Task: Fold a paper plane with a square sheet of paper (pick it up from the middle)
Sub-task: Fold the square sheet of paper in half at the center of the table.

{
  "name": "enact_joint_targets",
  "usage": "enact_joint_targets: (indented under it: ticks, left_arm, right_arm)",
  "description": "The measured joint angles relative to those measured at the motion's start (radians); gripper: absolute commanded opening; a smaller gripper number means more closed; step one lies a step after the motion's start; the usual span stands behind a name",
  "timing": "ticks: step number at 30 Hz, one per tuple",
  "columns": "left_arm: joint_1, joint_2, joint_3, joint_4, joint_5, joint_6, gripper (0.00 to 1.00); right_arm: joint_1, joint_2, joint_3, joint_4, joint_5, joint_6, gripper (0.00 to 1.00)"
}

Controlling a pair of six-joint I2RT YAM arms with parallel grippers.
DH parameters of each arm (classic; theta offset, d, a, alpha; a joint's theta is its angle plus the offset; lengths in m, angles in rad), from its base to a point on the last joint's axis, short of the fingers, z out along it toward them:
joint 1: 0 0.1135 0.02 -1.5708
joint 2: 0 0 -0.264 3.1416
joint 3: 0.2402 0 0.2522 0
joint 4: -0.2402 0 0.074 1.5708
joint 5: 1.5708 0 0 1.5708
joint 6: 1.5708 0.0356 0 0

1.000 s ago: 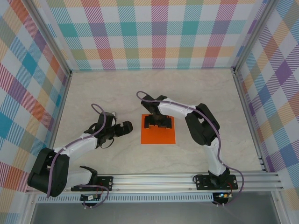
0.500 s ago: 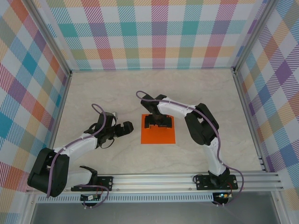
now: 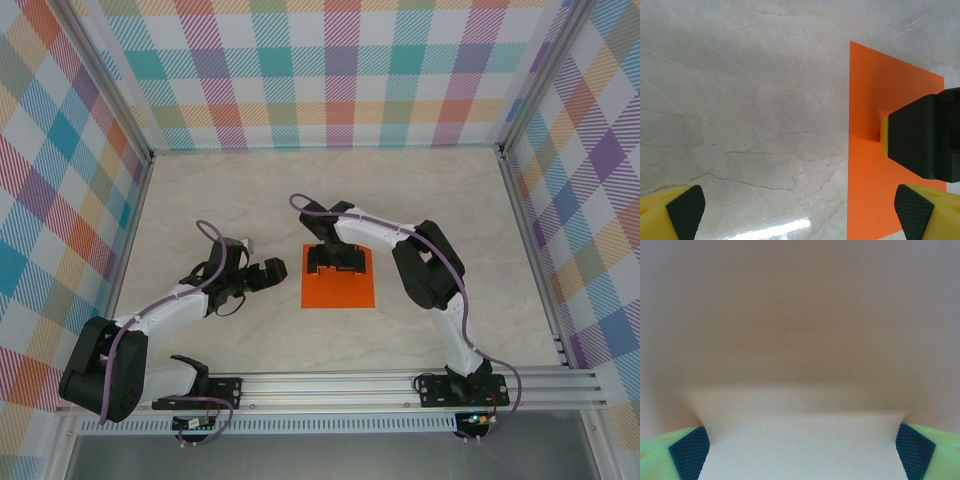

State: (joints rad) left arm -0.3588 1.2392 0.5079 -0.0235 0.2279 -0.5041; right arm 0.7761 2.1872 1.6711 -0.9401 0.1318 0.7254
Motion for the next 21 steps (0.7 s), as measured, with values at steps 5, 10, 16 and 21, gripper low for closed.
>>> enact_joint_targets:
  ticks: [5, 10, 16, 21]
  left_arm:
    - [0.000, 0.000, 0.000, -0.002, 0.000, 0.000, 1.00]
    - [0.000, 0.000, 0.000, -0.003, 0.000, 0.000, 1.00]
    - [0.000, 0.000, 0.000, -0.003, 0.000, 0.000, 1.00]
    - [0.000, 0.000, 0.000, -0.003, 0.000, 0.000, 1.00]
  right_arm:
    - [-0.002, -0.006, -0.014, 0.014, -0.004, 0.001, 1.00]
    - [-0.002, -0.011, -0.022, 0.023, -0.002, 0.000, 0.98]
    - [-0.002, -0.013, -0.022, 0.022, -0.001, 0.000, 0.95]
    - [-0.002, -0.013, -0.021, 0.022, -0.001, 0.000, 0.91]
